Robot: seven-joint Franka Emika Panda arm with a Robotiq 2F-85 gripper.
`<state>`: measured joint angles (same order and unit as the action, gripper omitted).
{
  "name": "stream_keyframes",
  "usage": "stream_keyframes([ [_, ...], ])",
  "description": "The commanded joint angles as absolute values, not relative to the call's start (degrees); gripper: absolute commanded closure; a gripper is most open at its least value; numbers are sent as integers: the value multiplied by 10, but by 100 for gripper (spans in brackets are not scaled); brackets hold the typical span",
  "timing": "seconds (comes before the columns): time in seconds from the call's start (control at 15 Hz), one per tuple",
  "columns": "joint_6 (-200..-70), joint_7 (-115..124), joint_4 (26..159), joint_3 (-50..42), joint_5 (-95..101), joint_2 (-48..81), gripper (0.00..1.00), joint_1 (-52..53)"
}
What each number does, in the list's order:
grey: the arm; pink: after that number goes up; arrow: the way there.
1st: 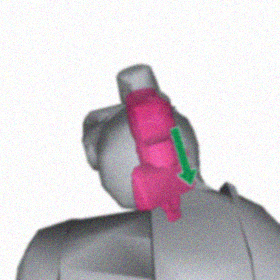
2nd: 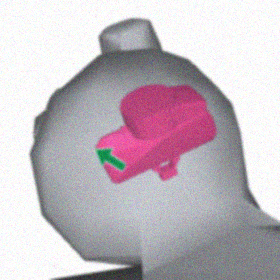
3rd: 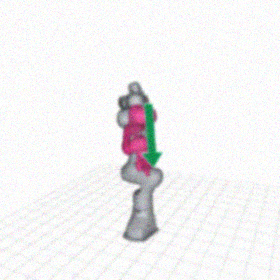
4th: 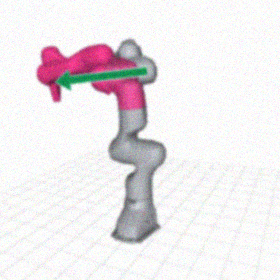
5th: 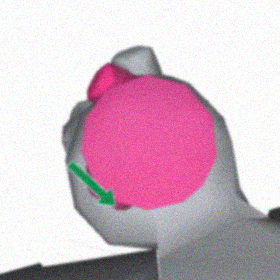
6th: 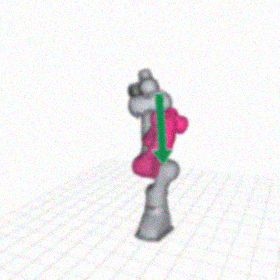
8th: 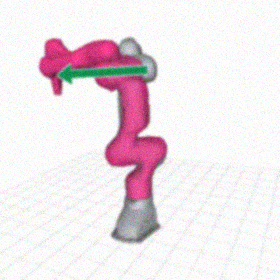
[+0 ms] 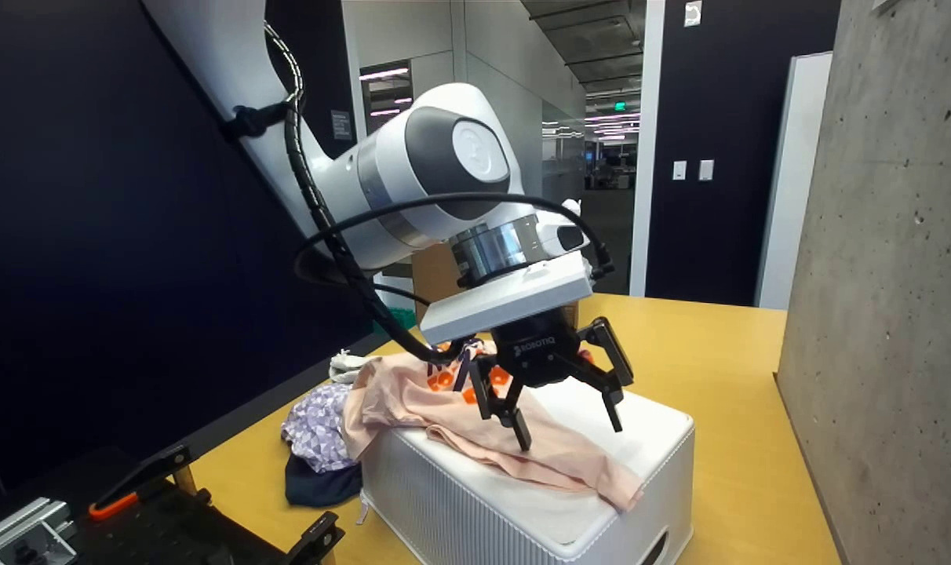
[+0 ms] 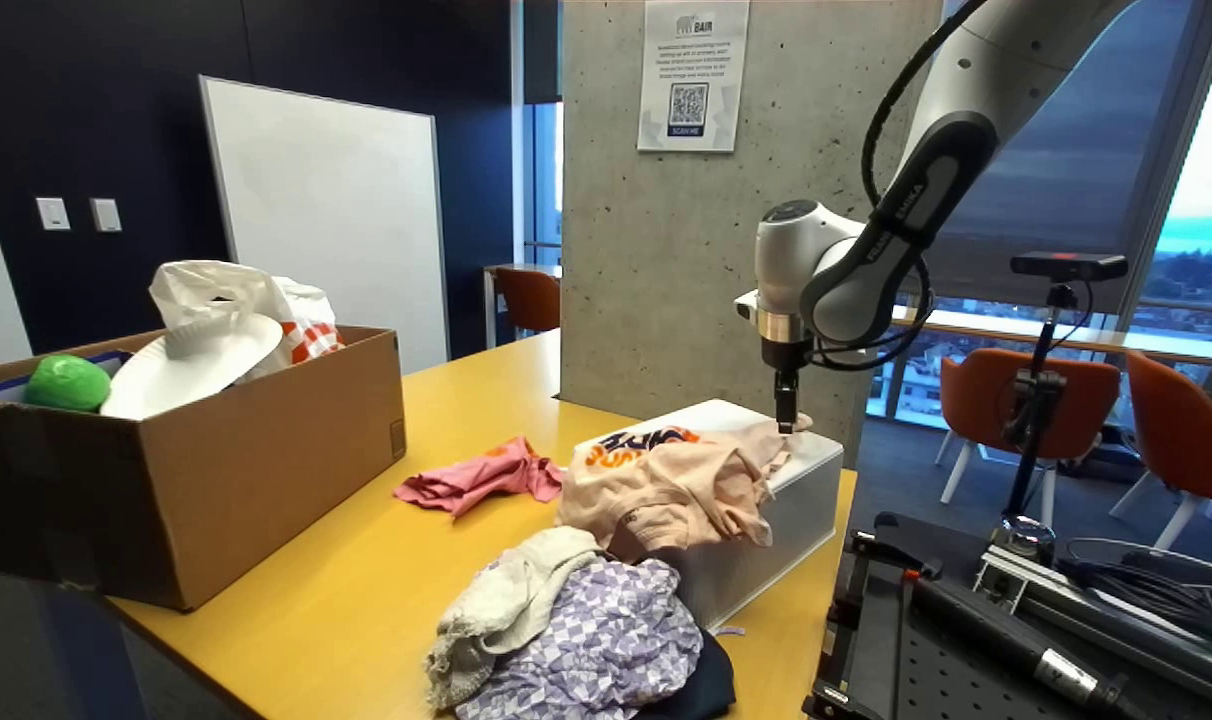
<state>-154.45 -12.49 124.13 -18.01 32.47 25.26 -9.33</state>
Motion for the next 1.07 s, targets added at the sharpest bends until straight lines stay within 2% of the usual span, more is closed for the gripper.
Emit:
stream_keyframes([
  [0.0, -1531, -91, 1242, -188, 350, 265, 0, -68],
  [0.6, -1525, 15, 1291, -221, 432, 232, 0, -46],
  [1.0, -1518, 44, 1268, -212, 434, 253, 0, -57],
])
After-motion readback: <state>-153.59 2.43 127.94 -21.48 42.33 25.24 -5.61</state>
